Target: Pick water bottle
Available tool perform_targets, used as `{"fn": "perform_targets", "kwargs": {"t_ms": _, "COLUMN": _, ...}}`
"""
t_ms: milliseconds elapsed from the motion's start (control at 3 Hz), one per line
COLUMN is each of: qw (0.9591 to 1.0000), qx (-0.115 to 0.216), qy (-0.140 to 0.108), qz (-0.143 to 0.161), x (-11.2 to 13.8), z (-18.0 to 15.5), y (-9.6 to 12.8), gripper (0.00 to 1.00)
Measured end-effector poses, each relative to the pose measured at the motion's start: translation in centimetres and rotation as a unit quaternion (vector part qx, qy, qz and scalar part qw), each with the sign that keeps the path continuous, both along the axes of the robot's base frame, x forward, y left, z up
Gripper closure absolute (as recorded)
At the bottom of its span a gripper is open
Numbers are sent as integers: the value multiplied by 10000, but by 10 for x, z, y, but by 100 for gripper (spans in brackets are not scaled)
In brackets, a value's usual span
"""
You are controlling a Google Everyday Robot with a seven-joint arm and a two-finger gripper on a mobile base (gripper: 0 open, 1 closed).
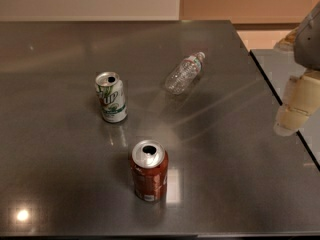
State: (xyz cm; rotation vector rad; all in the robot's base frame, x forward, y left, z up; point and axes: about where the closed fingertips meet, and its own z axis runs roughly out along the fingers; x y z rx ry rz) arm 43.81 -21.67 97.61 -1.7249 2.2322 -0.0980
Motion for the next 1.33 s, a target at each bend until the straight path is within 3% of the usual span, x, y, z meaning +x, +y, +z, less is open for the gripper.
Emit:
{"fn": "perform_targets", "kwargs": {"t_ms": 333, "qw": 10000, "qx": -15, "qy": -32, "qz": 12, "x": 1, "z": 1, "y": 1, "gripper": 0}}
{"fn": "perform_targets", "kwargs": {"t_ms": 667, "qw": 9994, "qx": 4, "qy": -3, "qz": 341, "x": 20, "z": -4, "y": 7, "gripper": 0}}
{"fn": "perform_targets", "kwargs": {"t_ms": 1000, "qw": 9966, "qx": -16, "qy": 33, "qz": 819, "x": 61, "z": -17, "y": 14, "gripper": 0}}
{"fn": "perform_targets", "kwargs": {"t_ms": 1333, "qw": 9911, "qx": -94, "qy": -65, "qz": 1330, "x": 109, "z": -31, "y": 21, "gripper": 0}}
